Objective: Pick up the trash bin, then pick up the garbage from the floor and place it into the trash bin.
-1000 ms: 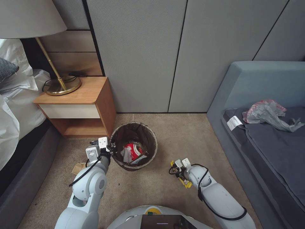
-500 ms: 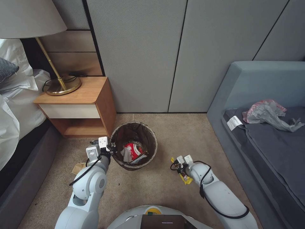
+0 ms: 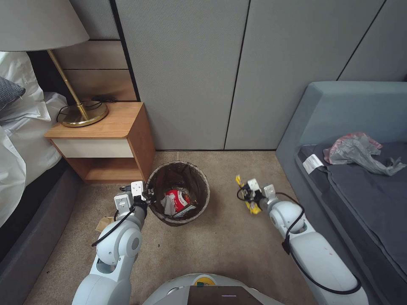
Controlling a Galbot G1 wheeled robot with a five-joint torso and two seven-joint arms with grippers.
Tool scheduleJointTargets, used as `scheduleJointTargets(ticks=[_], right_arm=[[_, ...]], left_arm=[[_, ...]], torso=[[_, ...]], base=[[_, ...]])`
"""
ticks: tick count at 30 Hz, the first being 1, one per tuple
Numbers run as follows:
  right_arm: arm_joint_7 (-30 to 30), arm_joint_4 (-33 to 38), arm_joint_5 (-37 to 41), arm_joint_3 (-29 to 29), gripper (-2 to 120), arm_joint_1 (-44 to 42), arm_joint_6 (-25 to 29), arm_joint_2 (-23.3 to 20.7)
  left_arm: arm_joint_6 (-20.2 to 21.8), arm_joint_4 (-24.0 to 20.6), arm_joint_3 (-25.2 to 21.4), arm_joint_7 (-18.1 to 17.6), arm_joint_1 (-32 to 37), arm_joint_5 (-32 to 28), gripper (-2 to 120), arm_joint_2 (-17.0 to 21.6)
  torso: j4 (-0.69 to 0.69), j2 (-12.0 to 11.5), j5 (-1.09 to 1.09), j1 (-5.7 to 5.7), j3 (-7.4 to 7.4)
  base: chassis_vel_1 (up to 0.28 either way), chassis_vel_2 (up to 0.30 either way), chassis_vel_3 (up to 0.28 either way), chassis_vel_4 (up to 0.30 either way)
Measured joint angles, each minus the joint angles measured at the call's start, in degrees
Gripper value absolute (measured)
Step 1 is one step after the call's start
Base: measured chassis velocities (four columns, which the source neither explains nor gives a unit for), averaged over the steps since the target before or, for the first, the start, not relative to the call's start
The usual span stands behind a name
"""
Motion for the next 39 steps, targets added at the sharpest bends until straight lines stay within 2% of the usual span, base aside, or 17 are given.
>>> scheduleJointTargets(ticks=[3, 6, 11, 14, 15, 17, 18, 21, 22, 30, 39], right_arm=[[0.04, 3.16, 1.76, 0.05, 0, 0.65, 1.85, -0.62], [-0.25, 10.23, 5.41, -0.93, 0, 2.45, 6.45, -1.64], [-1.99, 14.96, 7.36, -1.96, 0, 3.16, 10.52, -1.97], [-5.97, 18.07, 9.12, -2.55, 0, 3.23, 15.5, -2.7], [-5.97, 18.07, 9.12, -2.55, 0, 3.23, 15.5, -2.7], [-9.82, 19.27, 11.05, -2.93, 0, 3.46, 18.79, -3.91], [-9.82, 19.27, 11.05, -2.93, 0, 3.46, 18.79, -3.91], [-15.98, 19.46, 13.35, -4.02, 0, 4.75, 21.74, -5.97], [-15.98, 19.46, 13.35, -4.02, 0, 4.75, 21.74, -5.97], [-28.2, 17.17, 16.09, -8.46, 0, 9.18, 22.29, -7.8], [-30.96, 12.35, 15.11, -15.3, 0, 13.0, 21.3, -7.0]], left_arm=[[0.0, -0.22, 0.01, -0.01, 0.13, -0.01, 2, 0.14], [0.0, -0.55, 0.04, -0.01, 0.35, -0.01, 2, 0.12], [0.0, -0.66, 0.01, -0.03, 0.44, 0.0, 2, 0.12], [0.0, -0.68, 0.02, -0.04, 0.48, 0.04, 2, 0.07], [0.0, -0.68, 0.02, -0.04, 0.48, 0.04, 2, 0.07], [0.0, -0.68, 0.23, -0.07, 0.51, 0.12, 2, -0.05], [0.0, -0.68, 0.23, -0.07, 0.51, 0.12, 2, -0.05], [0.0, -0.64, 0.51, -0.15, 0.57, 0.27, 2, -0.19], [0.0, -0.64, 0.51, -0.15, 0.57, 0.27, 2, -0.19], [0.0, -0.35, 0.94, -0.27, 0.61, 0.36, 2, -0.5], [0.0, 0.01, 0.95, -0.27, 0.55, 0.35, 2, -0.61]], torso=[[0.0, 0.0, 0.0, 0.0, 0.0], [0.01, 0.0, -0.01, 0.0, -0.01], [0.01, 0.0, -0.01, 0.0, -0.01], [0.0, 0.0, -0.01, 0.0, -0.01], [0.0, 0.0, -0.01, 0.0, -0.01], [0.0, 0.0, 0.0, 0.0, -0.01], [0.0, 0.0, 0.0, 0.0, -0.01], [0.0, 0.0, 0.0, 0.0, 0.0], [0.0, 0.0, 0.0, 0.0, 0.0], [0.0, 0.0, 0.0, 0.0, 0.0], [0.0, 0.0, 0.0, 0.0, 0.0]], base=[[0.0, 0.0, 0.0, 0.0], [0.0, 0.0, 0.0, 0.0], [0.0, 0.0, 0.0, 0.0], [0.0, 0.0, 0.0, 0.0], [0.0, 0.0, 0.0, 0.0], [0.0, 0.0, 0.0, 0.0], [0.0, 0.0, 0.0, 0.0], [0.0, 0.0, 0.0, 0.0], [0.0, 0.0, 0.0, 0.0], [0.0, 0.0, 0.0, 0.0], [0.0, 0.0, 0.0, 0.0]])
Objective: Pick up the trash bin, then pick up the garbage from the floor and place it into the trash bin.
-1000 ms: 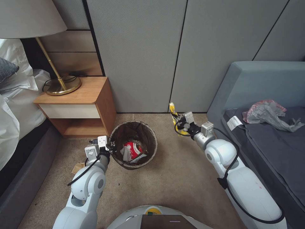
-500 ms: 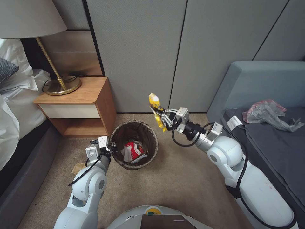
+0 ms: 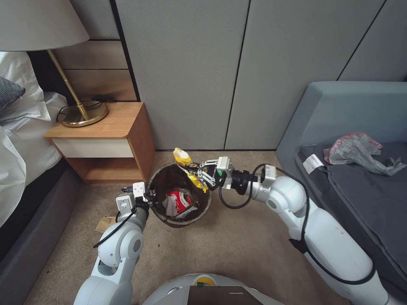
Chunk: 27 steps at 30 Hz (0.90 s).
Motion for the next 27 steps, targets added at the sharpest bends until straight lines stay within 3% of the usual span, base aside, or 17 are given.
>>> scheduleJointTargets(ticks=[15, 27], right_arm=[[0.44, -12.81, -9.22, -10.08, 0, 3.92, -0.11, 3.14], [4.4, -16.8, -14.45, -12.42, 2, 4.77, -0.76, 5.17]], left_arm=[[0.0, 0.8, 0.18, 0.04, -0.55, 0.0, 2, -0.24], [0.0, 0.88, 0.09, 0.12, -0.58, -0.03, 2, -0.11]], torso=[[0.0, 0.0, 0.0, 0.0, 0.0], [0.0, 0.0, 0.0, 0.0, 0.0]], base=[[0.0, 0.0, 0.0, 0.0], [0.0, 0.0, 0.0, 0.0]])
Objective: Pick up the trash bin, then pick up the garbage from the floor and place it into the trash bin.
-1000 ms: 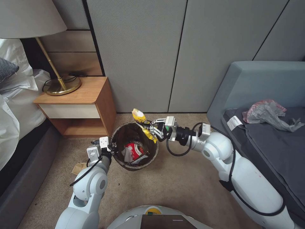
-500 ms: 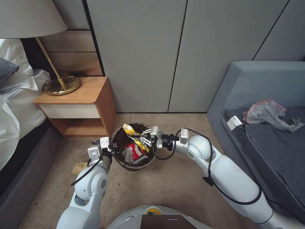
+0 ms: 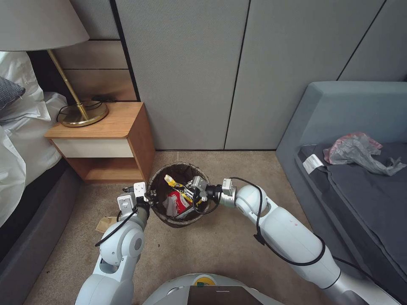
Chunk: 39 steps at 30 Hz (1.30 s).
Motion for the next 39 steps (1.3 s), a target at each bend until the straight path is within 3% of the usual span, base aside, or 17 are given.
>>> scheduleJointTargets(ticks=[5, 19, 21, 23, 27, 32, 36, 39], right_arm=[[0.4, 0.0, -0.4, 0.0, 11, 0.07, -0.3, 0.04], [1.31, -0.33, -0.78, -0.48, 70, 0.79, -1.33, 0.18], [1.31, -0.33, -0.78, -0.48, 71, 0.8, -1.35, 0.2], [1.32, -0.34, -0.78, -0.54, 84, 0.83, -1.52, 0.33], [1.32, -0.31, -0.79, -0.53, 97, 0.79, -1.66, 0.26], [1.25, 0.08, -0.87, 0.02, 100, 0.24, -1.62, -0.07], [1.17, 3.64, -0.86, 4.66, 100, -2.48, -1.05, -1.08], [10.12, 10.39, 1.84, 11.83, 100, -5.76, -1.14, -2.58]], left_arm=[[0.0, 0.0, 0.0, 0.0, -0.06, -0.01, 2, 0.0], [0.0, -0.18, 0.12, 0.05, -0.03, -0.03, 2, -0.11], [0.0, -0.21, 0.11, 0.05, 0.0, -0.03, 2, -0.11], [0.0, -0.42, 0.08, 0.06, 0.1, -0.02, 2, -0.11], [0.0, -0.69, 0.07, 0.06, 0.23, -0.01, 2, -0.16], [0.0, -0.81, 0.13, 0.07, 0.44, 0.15, 2, -0.25], [0.0, -0.83, 0.15, 0.07, 0.42, 0.41, 2, -0.25], [0.0, -0.83, 0.02, 0.02, -0.02, 1.02, 2, -0.15]], torso=[[0.0, 0.0, 0.0, 0.0, 0.0], [0.0, 0.0, 0.0, 0.0, 0.0], [0.0, 0.0, 0.0, 0.0, 0.0], [0.0, 0.0, 0.0, 0.0, 0.0], [0.0, 0.0, 0.0, 0.0, 0.0], [0.0, 0.0, 0.0, 0.0, 0.0], [-0.01, 0.0, 0.01, 0.0, 0.0], [0.0, 0.0, 0.01, 0.0, 0.0]], base=[[0.0, 0.0, 0.0, 0.0], [0.0, 0.0, 0.0, 0.0], [0.0, 0.0, 0.0, 0.0], [0.0, 0.0, 0.0, 0.0], [0.0, 0.0, 0.0, 0.0], [0.0, 0.0, 0.0, 0.0], [0.0, 0.0, 0.0, 0.0], [0.0, 0.0, 0.0, 0.0]])
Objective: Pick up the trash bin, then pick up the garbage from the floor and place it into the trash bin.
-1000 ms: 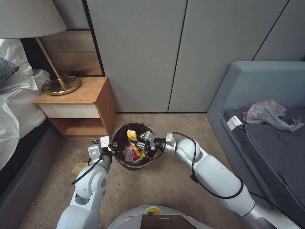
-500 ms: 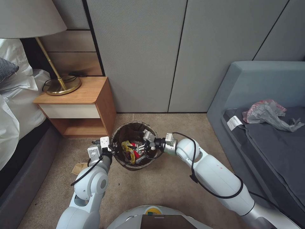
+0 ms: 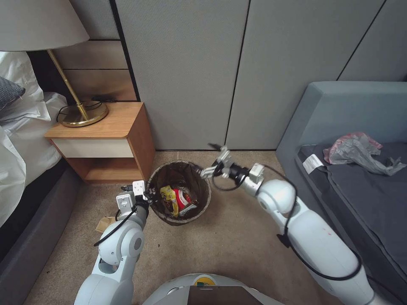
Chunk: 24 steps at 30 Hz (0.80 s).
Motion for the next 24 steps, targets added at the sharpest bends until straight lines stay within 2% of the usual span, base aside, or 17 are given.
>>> scheduleJointTargets(ticks=[1, 2, 5, 6, 8, 10, 12, 15, 24], right_arm=[[3.2, 1.69, 0.73, 1.78, 100, -0.76, -0.68, -0.15], [3.2, 1.69, 0.73, 1.78, 100, -0.76, -0.68, -0.15], [17.78, 8.16, 2.6, 7.19, 100, -3.97, -8.45, 0.45], [17.78, 8.16, 2.6, 7.19, 100, -3.97, -8.45, 0.45], [32.18, 12.2, 5.05, 10.06, 100, -6.92, -16.7, 2.53], [34.57, 12.82, 5.17, 10.92, 100, -7.84, -17.99, 3.21], [40.18, 14.25, 5.21, 13.97, 100, -11.63, -20.64, 5.96], [43.16, 14.94, 5.41, 16.47, 100, -14.94, -21.95, 8.04], [42.76, 15.02, 3.55, 17.49, 100, -16.35, -21.9, 10.75]], left_arm=[[0.0, -0.03, -0.05, -0.05, -0.12, 0.09, 2, 0.04], [0.0, -0.03, -0.05, -0.05, -0.12, 0.09, 2, 0.04], [0.0, -0.35, -0.15, -0.15, -0.2, 0.51, 2, 0.09], [0.0, -0.35, -0.15, -0.15, -0.2, 0.51, 2, 0.09], [0.0, -0.68, -0.27, -0.19, -0.04, 0.58, 2, 0.13], [0.0, -0.77, -0.32, -0.2, 0.01, 0.59, 2, 0.16], [0.0, -0.98, -0.41, -0.29, 0.02, 0.6, 2, 0.3], [0.0, -1.14, -0.38, -0.39, -0.05, 0.6, 2, 0.35], [0.0, -1.51, -0.4, -0.53, 0.15, 0.37, 2, 0.44]], torso=[[-0.01, 0.0, -0.01, 0.0, 0.0], [-0.01, 0.0, -0.01, 0.0, 0.0], [0.0, 0.01, -0.01, 0.0, 0.0], [0.0, 0.01, -0.01, 0.0, 0.0], [0.0, 0.01, -0.01, 0.0, 0.0], [0.0, 0.01, -0.01, 0.0, 0.0], [-0.01, 0.01, -0.01, 0.0, 0.0], [-0.01, 0.01, -0.01, 0.0, 0.0], [0.0, 0.01, -0.02, 0.0, 0.0]], base=[[0.0, 0.0, 0.0, 0.0], [0.0, 0.0, 0.0, 0.0], [0.0, 0.0, 0.0, 0.0], [0.0, 0.0, 0.0, 0.0], [0.0, 0.0, 0.0, 0.0], [0.0, 0.0, 0.0, 0.0], [0.0, 0.0, 0.0, 0.0], [0.0, 0.0, 0.0, 0.0], [0.0, 0.0, 0.0, 0.0]])
